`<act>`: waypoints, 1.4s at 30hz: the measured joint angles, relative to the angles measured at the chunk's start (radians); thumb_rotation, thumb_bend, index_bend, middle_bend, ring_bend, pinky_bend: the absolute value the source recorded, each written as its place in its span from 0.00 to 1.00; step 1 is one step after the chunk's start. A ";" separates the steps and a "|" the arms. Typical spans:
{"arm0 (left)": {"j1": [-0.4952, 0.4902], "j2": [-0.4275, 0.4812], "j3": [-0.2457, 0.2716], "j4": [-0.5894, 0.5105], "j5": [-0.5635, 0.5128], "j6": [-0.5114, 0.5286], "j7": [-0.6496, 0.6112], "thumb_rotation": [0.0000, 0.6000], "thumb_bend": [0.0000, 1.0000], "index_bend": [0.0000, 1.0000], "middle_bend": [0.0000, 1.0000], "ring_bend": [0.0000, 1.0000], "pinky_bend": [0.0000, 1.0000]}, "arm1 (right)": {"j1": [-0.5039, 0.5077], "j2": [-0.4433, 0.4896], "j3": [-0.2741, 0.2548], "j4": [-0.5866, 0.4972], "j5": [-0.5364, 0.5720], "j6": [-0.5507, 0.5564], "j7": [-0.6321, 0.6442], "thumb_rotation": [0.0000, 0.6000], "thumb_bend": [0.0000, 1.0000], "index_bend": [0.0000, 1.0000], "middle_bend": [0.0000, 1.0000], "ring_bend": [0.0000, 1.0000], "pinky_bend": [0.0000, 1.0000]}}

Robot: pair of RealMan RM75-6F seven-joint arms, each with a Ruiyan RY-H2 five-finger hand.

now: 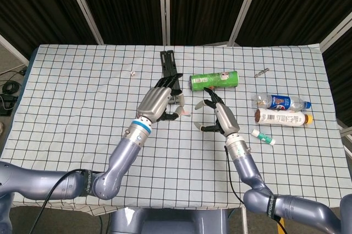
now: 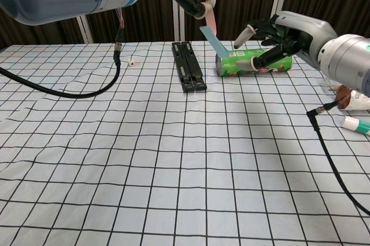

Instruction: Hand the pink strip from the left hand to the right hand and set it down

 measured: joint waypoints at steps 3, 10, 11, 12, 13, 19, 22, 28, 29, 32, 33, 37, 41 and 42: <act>-0.004 -0.006 0.009 0.008 -0.003 0.003 -0.007 1.00 0.58 0.86 0.00 0.00 0.00 | -0.003 -0.001 -0.001 -0.002 -0.003 0.004 0.000 1.00 0.21 0.53 0.04 0.00 0.00; -0.007 -0.033 0.020 0.041 0.010 0.004 -0.053 1.00 0.58 0.86 0.00 0.00 0.00 | -0.007 -0.002 -0.003 0.000 -0.007 0.006 -0.002 1.00 0.22 0.53 0.04 0.00 0.00; -0.007 -0.037 0.021 0.045 0.013 0.004 -0.059 1.00 0.58 0.86 0.00 0.00 0.00 | -0.008 -0.004 -0.004 0.001 -0.008 0.008 -0.003 1.00 0.22 0.53 0.04 0.00 0.00; -0.007 -0.041 0.021 0.048 0.014 0.004 -0.064 1.00 0.58 0.86 0.00 0.00 0.00 | -0.008 -0.005 -0.005 0.002 -0.008 0.008 -0.004 1.00 0.22 0.53 0.04 0.00 0.00; -0.007 -0.044 0.021 0.050 0.014 0.003 -0.071 1.00 0.58 0.86 0.00 0.00 0.00 | -0.009 -0.006 -0.005 0.003 -0.008 0.008 -0.003 1.00 0.22 0.53 0.04 0.00 0.00; -0.010 -0.071 0.022 0.070 0.030 0.003 -0.103 1.00 0.58 0.86 0.00 0.00 0.00 | -0.014 -0.008 -0.010 0.005 -0.013 0.005 0.002 1.00 0.23 0.53 0.04 0.00 0.00; -0.010 -0.082 0.024 0.079 0.042 0.005 -0.113 1.00 0.58 0.86 0.00 0.00 0.00 | -0.015 -0.007 -0.010 0.003 -0.015 0.003 0.005 1.00 0.24 0.53 0.04 0.00 0.00; -0.011 -0.109 0.026 0.103 0.035 0.003 -0.137 1.00 0.58 0.86 0.00 0.00 0.00 | -0.019 -0.008 -0.012 0.004 -0.019 0.005 0.003 1.00 0.26 0.56 0.04 0.00 0.00; -0.011 -0.111 0.028 0.107 0.035 0.004 -0.137 1.00 0.58 0.86 0.00 0.00 0.00 | -0.019 -0.008 -0.014 0.005 -0.018 0.003 0.003 1.00 0.26 0.57 0.05 0.00 0.00; -0.010 -0.121 0.031 0.118 0.036 0.006 -0.140 1.00 0.58 0.86 0.00 0.00 0.00 | -0.021 -0.009 -0.017 0.007 -0.016 -0.002 0.003 1.00 0.28 0.59 0.05 0.00 0.00; -0.009 -0.123 0.031 0.120 0.037 0.006 -0.142 1.00 0.58 0.86 0.00 0.00 0.00 | -0.022 -0.009 -0.017 0.007 -0.016 -0.002 0.004 1.00 0.29 0.60 0.05 0.00 0.00; -0.007 -0.130 0.032 0.126 0.040 0.003 -0.151 1.00 0.58 0.86 0.00 0.00 0.00 | -0.023 -0.010 -0.020 0.006 -0.018 -0.007 0.005 1.00 0.29 0.60 0.05 0.00 0.00; -0.008 -0.137 0.027 0.132 0.032 -0.007 -0.158 1.00 0.58 0.86 0.00 0.00 0.00 | -0.020 -0.012 -0.017 0.007 -0.015 -0.010 0.001 1.00 0.29 0.59 0.05 0.00 0.00; -0.009 -0.140 0.026 0.135 0.032 -0.007 -0.159 1.00 0.58 0.86 0.00 0.00 0.00 | -0.020 -0.012 -0.017 0.007 -0.014 -0.011 -0.001 1.00 0.29 0.59 0.05 0.00 0.00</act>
